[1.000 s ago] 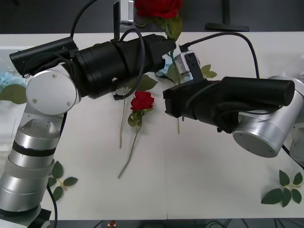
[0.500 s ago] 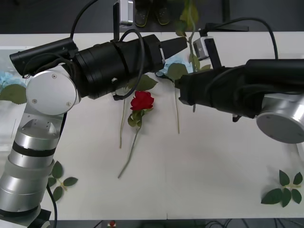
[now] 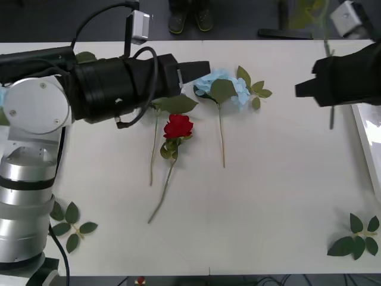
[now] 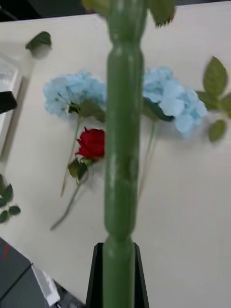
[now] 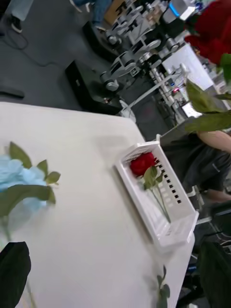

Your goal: Place the red flowers into the right box and the blue flowers into the left box. If a person shows an open palm, hand one flower to the person first, then continue sorting.

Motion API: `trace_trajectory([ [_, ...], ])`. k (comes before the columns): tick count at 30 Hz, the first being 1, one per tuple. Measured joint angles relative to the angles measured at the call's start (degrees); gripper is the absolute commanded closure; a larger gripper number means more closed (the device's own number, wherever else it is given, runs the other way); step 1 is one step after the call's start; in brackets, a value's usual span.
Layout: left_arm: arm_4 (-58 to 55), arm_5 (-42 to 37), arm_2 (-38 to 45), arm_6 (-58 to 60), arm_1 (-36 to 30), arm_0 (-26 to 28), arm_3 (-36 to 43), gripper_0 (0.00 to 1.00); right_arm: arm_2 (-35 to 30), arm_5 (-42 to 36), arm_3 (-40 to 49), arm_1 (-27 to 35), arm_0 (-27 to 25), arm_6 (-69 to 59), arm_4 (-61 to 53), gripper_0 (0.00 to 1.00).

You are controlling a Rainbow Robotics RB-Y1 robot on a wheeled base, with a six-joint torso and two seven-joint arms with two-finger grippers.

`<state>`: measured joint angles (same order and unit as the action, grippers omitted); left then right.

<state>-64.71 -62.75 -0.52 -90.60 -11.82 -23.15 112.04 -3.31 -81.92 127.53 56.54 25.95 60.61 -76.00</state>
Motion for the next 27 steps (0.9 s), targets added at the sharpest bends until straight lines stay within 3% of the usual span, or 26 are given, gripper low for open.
trace_trajectory([
  [5, 7.6, -10.5, 4.4, 7.1, 0.0, -0.2, 0.0, 0.0, -10.0, -13.8, -6.1, 2.8, 2.9, 0.0, -7.0, 1.0],
  [10, 18.9, -17.8, 5.9, 11.4, 0.0, -1.1, 0.0, 0.0, -10.4, -21.7, -21.7, 7.2, 6.4, 0.5, -7.2, 1.0],
  [18, 35.4, -22.7, 3.3, 20.2, 0.0, -2.1, -0.1, 0.0, -6.9, -20.6, -50.8, 11.8, 7.1, 31.1, -0.1, 1.0],
  [22, 42.3, -22.7, -0.6, 22.5, 0.0, -2.1, -0.1, 0.0, -3.7, -15.5, -63.6, 12.4, 7.9, 40.9, 3.6, 1.0],
  [27, 47.3, -22.7, -5.4, 27.3, -0.1, -2.6, -2.8, 0.0, 4.6, -6.4, -73.3, 12.4, 10.1, 50.7, 8.6, 1.0],
])
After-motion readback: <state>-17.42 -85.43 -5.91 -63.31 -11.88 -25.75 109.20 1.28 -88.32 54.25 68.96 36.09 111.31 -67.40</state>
